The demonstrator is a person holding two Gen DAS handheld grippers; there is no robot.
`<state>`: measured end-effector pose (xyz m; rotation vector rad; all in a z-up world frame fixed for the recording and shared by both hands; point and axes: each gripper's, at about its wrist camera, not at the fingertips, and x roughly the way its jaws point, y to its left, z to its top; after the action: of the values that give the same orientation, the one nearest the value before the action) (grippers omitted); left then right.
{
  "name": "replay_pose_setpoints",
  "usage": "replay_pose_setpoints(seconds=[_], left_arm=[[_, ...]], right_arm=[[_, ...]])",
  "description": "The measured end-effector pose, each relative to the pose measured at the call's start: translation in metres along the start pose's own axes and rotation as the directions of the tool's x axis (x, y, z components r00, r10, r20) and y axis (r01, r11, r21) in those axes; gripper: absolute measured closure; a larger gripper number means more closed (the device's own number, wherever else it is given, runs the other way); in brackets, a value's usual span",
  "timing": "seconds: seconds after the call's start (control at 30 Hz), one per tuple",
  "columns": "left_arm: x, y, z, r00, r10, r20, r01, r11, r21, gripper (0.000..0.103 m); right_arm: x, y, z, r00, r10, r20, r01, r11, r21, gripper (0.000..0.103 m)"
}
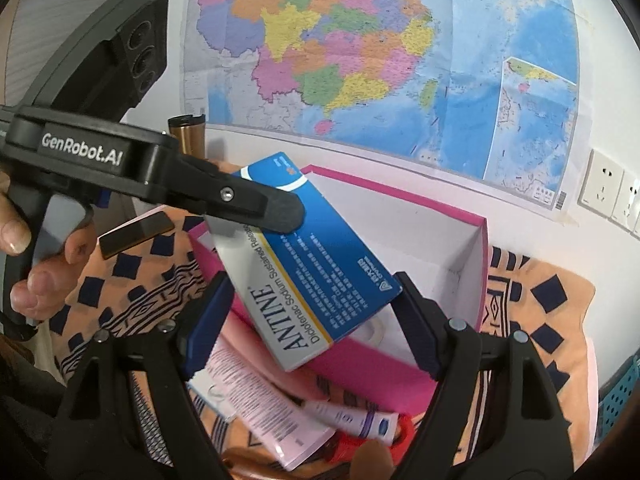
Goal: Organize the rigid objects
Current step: 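Carry the ANTINE box with the left tool and release it into the pink box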
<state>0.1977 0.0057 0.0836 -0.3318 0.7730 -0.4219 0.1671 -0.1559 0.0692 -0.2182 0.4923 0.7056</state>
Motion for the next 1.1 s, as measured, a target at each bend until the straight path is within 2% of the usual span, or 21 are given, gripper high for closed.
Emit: replay_pose_setpoints(seconds=[0.4, 0.73, 0.8, 0.9, 0.93, 1.07, 1.1], left_arm=[[0.040, 0.028, 0.019, 0.999, -0.003, -0.040, 0.001, 0.999, -0.049, 0.042], [0.074, 0.052, 0.022, 0.995, -0.008, -0.098, -0.003, 0.993, -0.114, 0.041], [0.080, 0.057, 0.021, 0.994, -0.002, -0.113, -0.012, 0.992, -0.128, 0.039], [0.085, 0.065, 0.021, 0.994, 0.007, -0.111, -0.024, 0.988, -0.152, 0.038], [0.086, 0.066, 0.021, 0.994, 0.014, -0.109, -0.032, 0.987, -0.157, 0.037], [0.078, 0.075, 0.021, 0.995, 0.043, -0.089, -0.059, 0.981, -0.187, 0.016], [0.072, 0.075, 0.021, 0.995, 0.050, -0.080, -0.064, 0.980, -0.186, 0.014]], right_arm=[[0.041, -0.025, 0.008, 0.997, 0.006, -0.075, -0.003, 0.999, 0.042, 0.023], [0.073, -0.040, 0.010, 0.980, -0.004, -0.197, 0.022, 0.996, 0.087, 0.022], [0.078, -0.043, 0.011, 0.977, -0.016, -0.214, 0.038, 0.995, 0.097, 0.021], [0.082, -0.049, 0.013, 0.972, -0.037, -0.230, 0.066, 0.990, 0.123, 0.009], [0.083, -0.050, 0.014, 0.972, -0.041, -0.233, 0.072, 0.989, 0.126, 0.009], [0.080, -0.055, 0.014, 0.972, -0.050, -0.230, 0.085, 0.986, 0.143, 0.008], [0.078, -0.056, 0.014, 0.973, -0.052, -0.226, 0.087, 0.985, 0.147, 0.007]])
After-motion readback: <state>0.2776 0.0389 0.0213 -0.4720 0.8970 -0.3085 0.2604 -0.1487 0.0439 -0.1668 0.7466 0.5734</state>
